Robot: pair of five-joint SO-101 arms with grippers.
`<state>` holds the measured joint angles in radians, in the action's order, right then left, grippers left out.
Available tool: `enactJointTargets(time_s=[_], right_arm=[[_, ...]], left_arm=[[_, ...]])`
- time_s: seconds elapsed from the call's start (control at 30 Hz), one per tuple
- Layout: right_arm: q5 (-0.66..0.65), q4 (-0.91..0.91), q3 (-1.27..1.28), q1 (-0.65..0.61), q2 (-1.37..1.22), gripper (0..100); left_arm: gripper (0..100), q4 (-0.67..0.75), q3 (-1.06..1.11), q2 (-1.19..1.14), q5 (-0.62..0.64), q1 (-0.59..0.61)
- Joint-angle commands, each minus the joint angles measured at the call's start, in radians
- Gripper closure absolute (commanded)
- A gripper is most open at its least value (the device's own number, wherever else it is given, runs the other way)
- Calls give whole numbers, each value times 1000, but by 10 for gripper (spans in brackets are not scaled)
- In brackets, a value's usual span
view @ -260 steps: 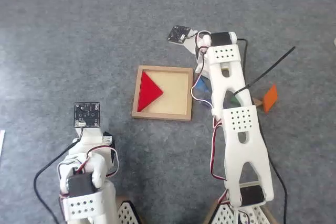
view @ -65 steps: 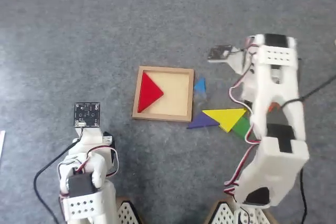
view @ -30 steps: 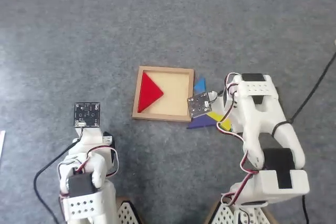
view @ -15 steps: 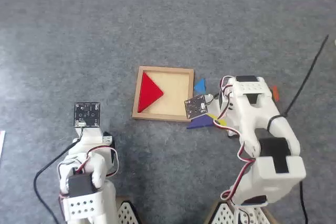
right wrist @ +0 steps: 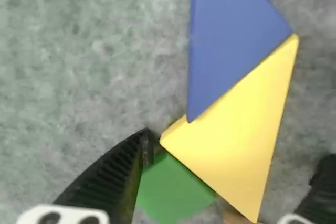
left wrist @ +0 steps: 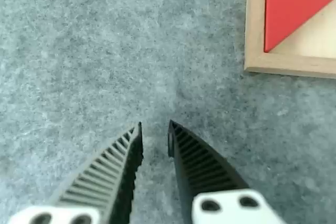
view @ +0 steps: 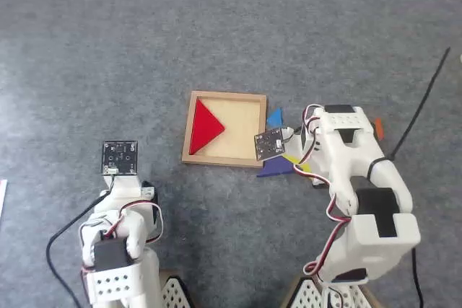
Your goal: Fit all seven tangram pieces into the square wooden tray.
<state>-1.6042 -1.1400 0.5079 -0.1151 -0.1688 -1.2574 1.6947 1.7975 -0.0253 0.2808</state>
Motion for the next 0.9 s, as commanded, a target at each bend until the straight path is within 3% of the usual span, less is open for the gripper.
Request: enactJointTargets(time_s=[0.0, 0.17, 0.5, 0.8, 0.87], right_arm=[[9, 33, -32, 10, 5, 668], [9, 33, -32, 7, 5, 757], [15, 27, -31, 7, 5, 757], [201, -68, -77, -48, 15, 753], [247, -68, -77, -74, 13, 707]], left_arm=[[919, -3, -12, 18, 0, -6], [919, -3, -12, 18, 0, -6], [919, -3, -12, 18, 0, -6], [919, -3, -12, 18, 0, -6], [919, -3, -12, 18, 0, -6]])
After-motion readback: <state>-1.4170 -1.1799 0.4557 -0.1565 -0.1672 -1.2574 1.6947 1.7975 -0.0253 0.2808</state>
